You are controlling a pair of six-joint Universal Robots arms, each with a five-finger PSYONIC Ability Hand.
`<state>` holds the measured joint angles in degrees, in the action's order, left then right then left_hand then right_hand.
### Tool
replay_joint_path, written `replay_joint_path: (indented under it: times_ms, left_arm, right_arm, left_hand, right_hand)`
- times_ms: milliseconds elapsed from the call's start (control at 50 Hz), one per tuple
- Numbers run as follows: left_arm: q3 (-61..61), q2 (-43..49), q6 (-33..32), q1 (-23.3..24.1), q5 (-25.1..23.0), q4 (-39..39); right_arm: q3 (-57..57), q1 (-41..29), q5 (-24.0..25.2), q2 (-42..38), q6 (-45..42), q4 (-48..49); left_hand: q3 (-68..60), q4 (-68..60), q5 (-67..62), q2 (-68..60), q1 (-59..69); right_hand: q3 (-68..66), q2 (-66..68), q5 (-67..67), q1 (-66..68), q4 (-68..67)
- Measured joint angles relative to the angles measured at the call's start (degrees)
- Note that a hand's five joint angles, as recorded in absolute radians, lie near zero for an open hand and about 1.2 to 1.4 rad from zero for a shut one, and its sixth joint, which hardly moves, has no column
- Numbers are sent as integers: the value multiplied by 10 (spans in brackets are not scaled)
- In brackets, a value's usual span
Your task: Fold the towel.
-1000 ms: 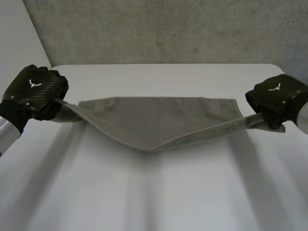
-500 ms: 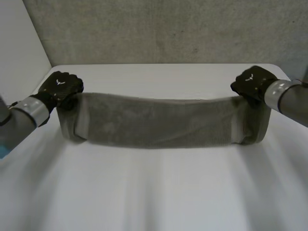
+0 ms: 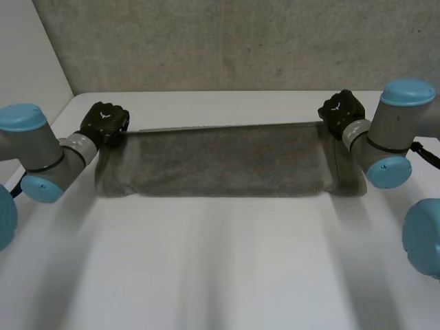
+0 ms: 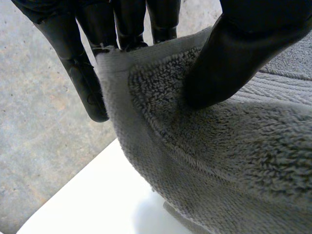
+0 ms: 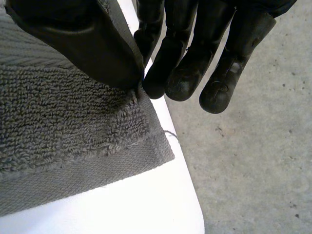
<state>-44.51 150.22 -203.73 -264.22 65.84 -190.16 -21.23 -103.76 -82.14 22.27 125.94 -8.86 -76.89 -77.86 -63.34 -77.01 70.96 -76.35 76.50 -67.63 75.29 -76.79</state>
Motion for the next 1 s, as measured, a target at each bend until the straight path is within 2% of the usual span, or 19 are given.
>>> replay_joint_path:
  times_ms: [80, 140, 180, 220, 240, 260, 300, 340, 440, 620, 680, 820, 900, 1000]
  left_arm:
    - [19, 18, 0, 2, 13, -1]
    - [29, 26, 2, 3, 22, -2]
    - [32, 28, 5, 4, 26, -3]
    - [33, 28, 11, 7, 28, -3]
    - [33, 27, 13, 7, 28, -3]
    - [34, 26, 17, 9, 29, -4]
    - [33, 22, 24, 12, 29, -4]
    - [31, 16, 31, 15, 30, -3]
    - [20, -14, 44, 20, 30, 0]
    - [-62, -117, 91, 20, 29, 4]
    - [-115, -161, 109, 18, 29, 3]
    - [-282, -261, 128, 14, 28, -2]
    - [-349, -289, 129, 13, 28, -5]
    - [-419, -311, 129, 10, 28, -14]
  right_arm:
    - [27, -1, -2, -25, 0, 2]
    - [38, -3, -4, -38, 0, 9]
    - [41, -5, -4, -43, 0, 15]
    - [42, -8, -6, -46, 2, 26]
    - [42, -9, -7, -46, 2, 28]
    - [42, -10, -10, -45, 4, 34]
    - [41, -11, -14, -43, 5, 40]
    - [41, -14, -21, -38, 7, 47]
    - [39, -25, -45, -9, 23, 53]
    - [-15, -29, -64, 100, 128, -4]
    - [-61, -24, -54, 146, 172, -44]
    - [-245, 9, 5, 260, 260, -112]
    - [-344, 28, 32, 300, 274, -106]
    - [-474, 52, 58, 333, 269, -50]
  left_hand:
    - [6, 9, 1, 7, 0]
    - [101, 113, 59, 104, -44]
    - [201, 214, 166, 205, -137]
    - [319, 330, 292, 322, -265]
    - [360, 364, 328, 365, -309]
    - [440, 453, 421, 455, -400]
    - [561, 572, 544, 572, -518]
    - [620, 624, 596, 623, -566]
    - [627, 632, 598, 629, -569]
    - [627, 632, 598, 629, -569]
    - [627, 632, 598, 629, -569]
    - [627, 632, 598, 629, -569]
    - [627, 632, 598, 629, -569]
    - [626, 632, 598, 629, -569]
  right_hand:
    - [0, 0, -3, 0, 0]
    - [38, -38, 44, -40, 42]
    - [181, -186, 184, -172, 173]
    - [392, -398, 421, -395, 391]
    - [446, -452, 480, -446, 443]
    - [526, -537, 562, -521, 523]
    - [604, -603, 633, -583, 599]
    - [625, -618, 642, -602, 626]
    - [626, -618, 642, -605, 627]
    - [626, -618, 642, -605, 627]
    - [626, -618, 642, -605, 627]
    - [626, -618, 642, -605, 627]
    - [625, -616, 640, -603, 626]
    - [625, -616, 640, -603, 626]
